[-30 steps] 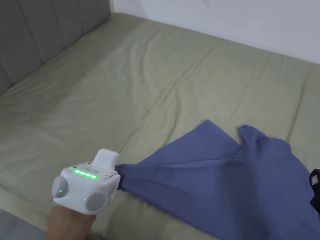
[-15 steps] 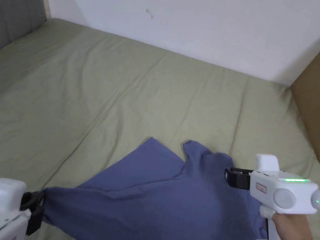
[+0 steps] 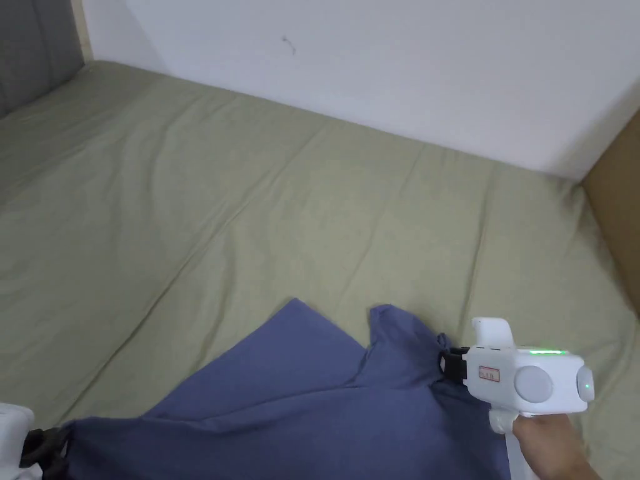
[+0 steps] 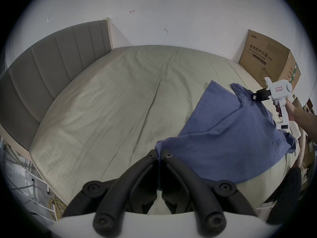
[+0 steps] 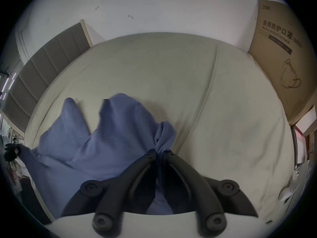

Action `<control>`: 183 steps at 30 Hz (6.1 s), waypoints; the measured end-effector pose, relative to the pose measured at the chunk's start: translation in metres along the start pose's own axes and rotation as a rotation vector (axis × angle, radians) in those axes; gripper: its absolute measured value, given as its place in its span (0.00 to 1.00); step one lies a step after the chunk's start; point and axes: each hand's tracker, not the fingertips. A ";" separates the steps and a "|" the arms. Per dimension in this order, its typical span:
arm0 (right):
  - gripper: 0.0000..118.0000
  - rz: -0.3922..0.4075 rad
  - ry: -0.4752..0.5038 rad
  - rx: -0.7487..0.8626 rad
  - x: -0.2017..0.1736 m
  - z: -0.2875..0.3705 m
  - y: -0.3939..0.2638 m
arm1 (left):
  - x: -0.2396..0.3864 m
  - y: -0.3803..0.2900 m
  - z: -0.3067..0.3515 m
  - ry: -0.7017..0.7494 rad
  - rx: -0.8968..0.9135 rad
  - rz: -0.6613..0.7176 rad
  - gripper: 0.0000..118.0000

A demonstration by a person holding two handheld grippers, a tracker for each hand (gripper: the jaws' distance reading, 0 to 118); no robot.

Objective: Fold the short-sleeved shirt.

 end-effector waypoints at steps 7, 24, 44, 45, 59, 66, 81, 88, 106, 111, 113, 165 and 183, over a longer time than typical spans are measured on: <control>0.04 0.018 -0.007 0.191 -0.012 0.133 0.004 | 0.002 0.026 0.016 -0.038 0.081 -0.006 0.01; 0.04 -0.030 -0.192 0.719 -0.005 0.474 0.141 | 0.053 0.312 0.132 -0.099 0.506 -0.130 0.01; 0.04 -0.091 -0.244 0.806 0.030 0.457 0.258 | 0.083 0.449 0.122 0.051 0.605 -0.122 0.01; 0.04 -0.085 -0.255 0.776 0.032 0.436 0.251 | 0.084 0.440 0.103 0.057 0.575 -0.119 0.01; 0.04 -0.072 -0.227 0.762 0.038 0.411 0.127 | 0.084 0.302 0.099 -0.052 0.571 -0.140 0.01; 0.04 -0.060 -0.227 0.597 0.010 0.424 -0.030 | 0.061 0.156 0.135 -0.123 0.432 -0.129 0.01; 0.05 -0.298 -0.229 -0.036 -0.019 0.207 -0.291 | 0.041 -0.085 0.012 -0.058 -0.123 -0.026 0.06; 0.95 -0.171 -0.217 0.460 -0.077 0.313 -0.275 | 0.078 -0.071 0.137 -0.098 0.414 -0.135 0.84; 0.00 -0.116 -0.221 0.666 -0.147 0.342 -0.306 | 0.061 -0.105 0.106 -0.074 0.006 -0.155 0.01; 0.00 -0.172 -0.237 0.580 -0.130 0.326 -0.309 | 0.050 -0.116 0.067 -0.031 0.008 -0.204 0.93; 0.00 -0.195 -0.233 0.551 -0.126 0.323 -0.309 | 0.049 -0.112 0.054 -0.006 0.003 -0.200 0.91; 0.14 -0.327 -0.275 0.024 0.039 0.142 -0.104 | 0.096 0.090 -0.116 -0.055 -0.335 -0.156 0.02; 0.76 -0.182 -0.174 0.648 -0.113 0.309 -0.254 | 0.097 -0.065 0.131 -0.061 0.477 -0.141 0.67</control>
